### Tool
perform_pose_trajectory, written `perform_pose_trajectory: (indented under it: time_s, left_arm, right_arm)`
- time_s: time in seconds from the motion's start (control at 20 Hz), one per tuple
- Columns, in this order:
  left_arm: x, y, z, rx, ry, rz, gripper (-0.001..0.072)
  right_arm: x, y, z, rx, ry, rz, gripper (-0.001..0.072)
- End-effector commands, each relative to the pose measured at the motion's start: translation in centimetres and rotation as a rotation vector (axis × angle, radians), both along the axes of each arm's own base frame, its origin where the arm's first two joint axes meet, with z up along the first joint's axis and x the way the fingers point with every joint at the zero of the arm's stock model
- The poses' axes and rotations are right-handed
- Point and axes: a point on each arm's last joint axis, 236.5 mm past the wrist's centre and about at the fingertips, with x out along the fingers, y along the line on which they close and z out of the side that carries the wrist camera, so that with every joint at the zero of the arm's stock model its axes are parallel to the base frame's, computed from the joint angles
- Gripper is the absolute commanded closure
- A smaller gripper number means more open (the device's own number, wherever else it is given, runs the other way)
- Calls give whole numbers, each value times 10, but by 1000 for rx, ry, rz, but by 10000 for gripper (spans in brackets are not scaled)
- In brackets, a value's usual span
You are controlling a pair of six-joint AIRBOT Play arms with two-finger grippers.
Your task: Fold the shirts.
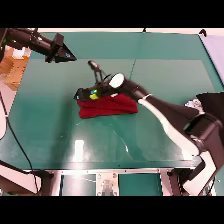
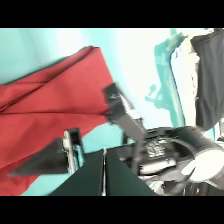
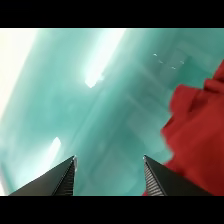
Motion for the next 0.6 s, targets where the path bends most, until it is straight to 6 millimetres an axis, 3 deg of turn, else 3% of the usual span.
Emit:
perform_pose_trajectory:
  time_s: [0.0, 0.2, 0.3, 0.4, 0.5, 0.55]
  left_arm:
    - [0, 7, 1, 6, 1, 7, 684]
    - [1, 7, 1, 6, -10, 9, 683]
    - [2, 7, 1, 5, -11, 10, 684]
    - [2, 7, 2, 5, -12, 11, 683]
    - [2, 7, 2, 5, -11, 10, 683]
    - [2, 7, 2, 5, -12, 11, 683]
  right_arm:
    - [19, -17, -24, -58, 13, -50, 220]
    - [77, -161, 25, -96, 80, -160, 221]
    - [90, -231, 34, -135, 114, -232, 219]
    - [89, -293, 19, -168, 197, -298, 135]
    - [77, -329, -15, -174, 308, -362, 108]
    - [68, -337, -34, -175, 362, -377, 98]
